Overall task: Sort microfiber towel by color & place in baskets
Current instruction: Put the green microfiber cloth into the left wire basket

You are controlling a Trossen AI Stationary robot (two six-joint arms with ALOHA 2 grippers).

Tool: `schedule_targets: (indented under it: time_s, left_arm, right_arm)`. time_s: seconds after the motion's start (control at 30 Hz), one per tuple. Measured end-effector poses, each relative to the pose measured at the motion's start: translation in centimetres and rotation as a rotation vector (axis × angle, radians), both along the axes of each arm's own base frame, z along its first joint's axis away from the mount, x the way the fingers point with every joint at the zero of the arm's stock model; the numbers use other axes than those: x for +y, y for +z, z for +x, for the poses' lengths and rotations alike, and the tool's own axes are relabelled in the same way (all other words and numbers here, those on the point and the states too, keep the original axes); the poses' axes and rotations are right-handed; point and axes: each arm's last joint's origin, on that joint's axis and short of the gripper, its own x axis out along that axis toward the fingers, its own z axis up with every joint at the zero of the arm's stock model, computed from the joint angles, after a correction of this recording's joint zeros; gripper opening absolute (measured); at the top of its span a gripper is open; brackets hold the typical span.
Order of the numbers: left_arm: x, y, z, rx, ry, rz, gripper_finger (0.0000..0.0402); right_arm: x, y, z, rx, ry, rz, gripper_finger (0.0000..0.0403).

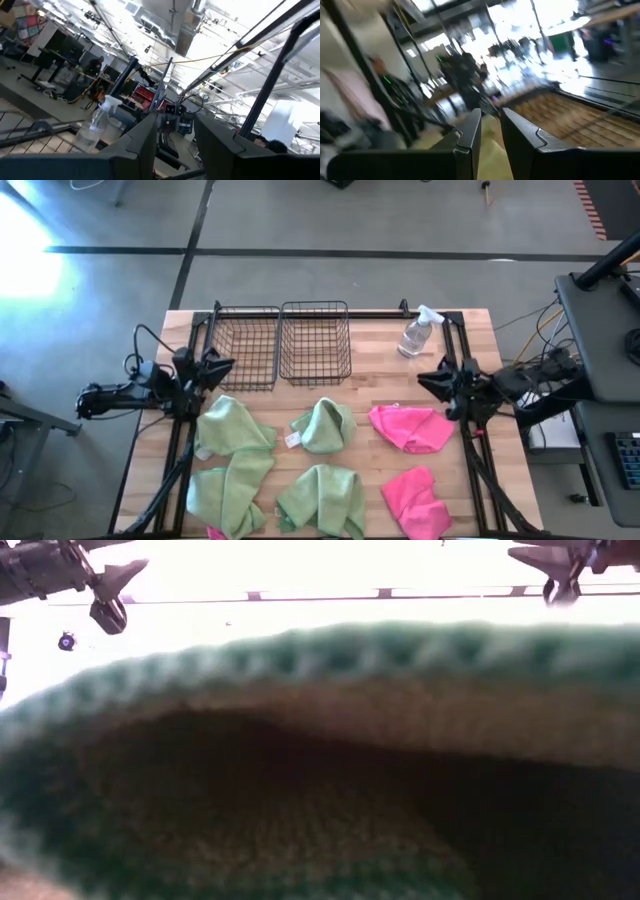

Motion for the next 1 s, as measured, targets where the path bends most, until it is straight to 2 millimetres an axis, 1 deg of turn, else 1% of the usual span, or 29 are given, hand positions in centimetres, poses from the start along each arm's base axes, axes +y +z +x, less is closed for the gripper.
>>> schedule_targets:
  time_s: [0.07,0.13,0.23,0.3,0.37,0.5,0.63,0.8,0.87,1.0]
  left_arm:
    - [-0.1,1.0,-0.1,0.003,-0.010,0.044,0.0116]
    - [-0.1,2.4,-0.2,0.018,-0.011,0.104,0.0116]
    - [-0.2,4.9,-0.6,0.096,0.017,0.192,0.0116]
    - [-0.2,6.5,-0.9,0.200,0.026,0.242,0.0116]
    - [-0.2,8.0,-1.2,0.314,0.022,0.270,0.0116]
    - [-0.1,10.1,-2.1,0.540,-0.003,0.279,0.0116]
    - [-0.2,11.2,-3.1,0.705,-0.041,0.247,0.0116]
    - [-0.3,11.7,-3.6,0.719,-0.096,0.175,0.0116]
    - [-0.4,11.2,-3.6,0.727,-0.120,0.142,0.0116]
    - [-0.4,9.3,-3.4,0.831,-0.131,0.031,0.0116]
  right_arm:
    - [0.0,1.6,0.3,0.093,-0.026,-0.015,0.0068]
    - [0.1,2.8,0.9,0.206,-0.047,-0.033,0.0068]
    - [0.5,3.5,2.7,0.411,-0.081,-0.052,0.0068]
    - [0.7,4.4,3.6,0.491,-0.106,-0.054,0.0068]
    - [0.5,5.4,4.0,0.536,-0.127,-0.057,0.0068]
    - [0.1,7.1,4.4,0.605,-0.191,0.024,0.0068]
    - [-0.3,7.9,4.2,0.694,-0.274,0.152,0.0068]
    - [-0.4,8.1,4.4,0.834,-0.359,0.219,0.0068]
    - [-0.3,8.0,4.8,0.886,-0.369,0.234,0.0068]
    - [0.0,7.5,6.0,0.964,-0.374,0.231,0.0068]
